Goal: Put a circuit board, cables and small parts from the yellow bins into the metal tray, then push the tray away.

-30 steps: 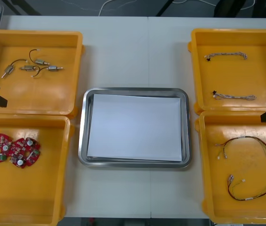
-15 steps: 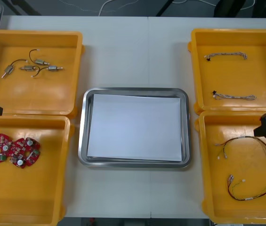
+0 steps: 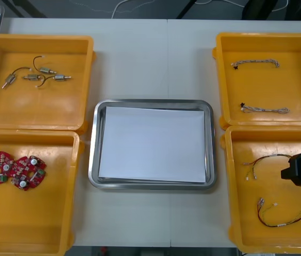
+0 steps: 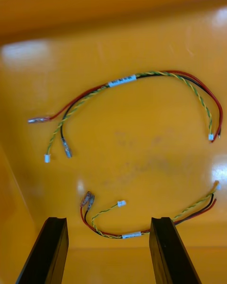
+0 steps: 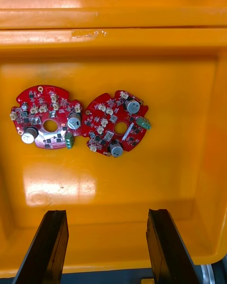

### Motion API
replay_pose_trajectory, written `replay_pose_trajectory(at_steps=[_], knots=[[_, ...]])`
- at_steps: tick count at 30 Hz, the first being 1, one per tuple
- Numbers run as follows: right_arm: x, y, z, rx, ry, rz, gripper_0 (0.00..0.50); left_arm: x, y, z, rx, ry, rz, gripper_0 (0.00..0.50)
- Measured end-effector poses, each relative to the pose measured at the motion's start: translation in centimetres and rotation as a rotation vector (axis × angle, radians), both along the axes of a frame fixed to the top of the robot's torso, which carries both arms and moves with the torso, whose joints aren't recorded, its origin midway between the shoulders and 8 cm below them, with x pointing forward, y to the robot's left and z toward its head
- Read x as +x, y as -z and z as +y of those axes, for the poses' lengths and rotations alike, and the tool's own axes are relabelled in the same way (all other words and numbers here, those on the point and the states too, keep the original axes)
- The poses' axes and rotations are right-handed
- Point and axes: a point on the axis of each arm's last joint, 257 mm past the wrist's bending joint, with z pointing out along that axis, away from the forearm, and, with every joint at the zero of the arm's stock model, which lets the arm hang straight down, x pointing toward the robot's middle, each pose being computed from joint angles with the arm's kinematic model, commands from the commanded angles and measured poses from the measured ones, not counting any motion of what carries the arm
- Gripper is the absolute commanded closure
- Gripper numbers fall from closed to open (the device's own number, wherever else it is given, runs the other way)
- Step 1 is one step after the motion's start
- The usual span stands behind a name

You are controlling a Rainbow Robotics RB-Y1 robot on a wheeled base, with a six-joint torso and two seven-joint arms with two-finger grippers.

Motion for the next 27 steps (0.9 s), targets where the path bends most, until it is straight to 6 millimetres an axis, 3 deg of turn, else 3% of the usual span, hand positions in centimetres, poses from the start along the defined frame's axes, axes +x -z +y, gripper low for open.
replay_pose_trajectory(at_steps=[4, 18, 27], knots=[[-0.2, 0.8, -0.3, -0.022, 0.084, -0.001, 0.0, -0.2, 0.5, -0.2, -0.003, -0.026, -0.012, 0.013], [-2.1, 4.0, 3.3, 0.061, 0.219, 0.063, 0.0, 2.1, 4.0, -2.8, -0.092, -0.325, -0.08, 0.011], [-2.7, 5.4, 3.4, 0.047, 0.248, 0.067, 0.0, 3.2, 5.7, -4.7, -0.082, -0.321, -0.106, 0.014]])
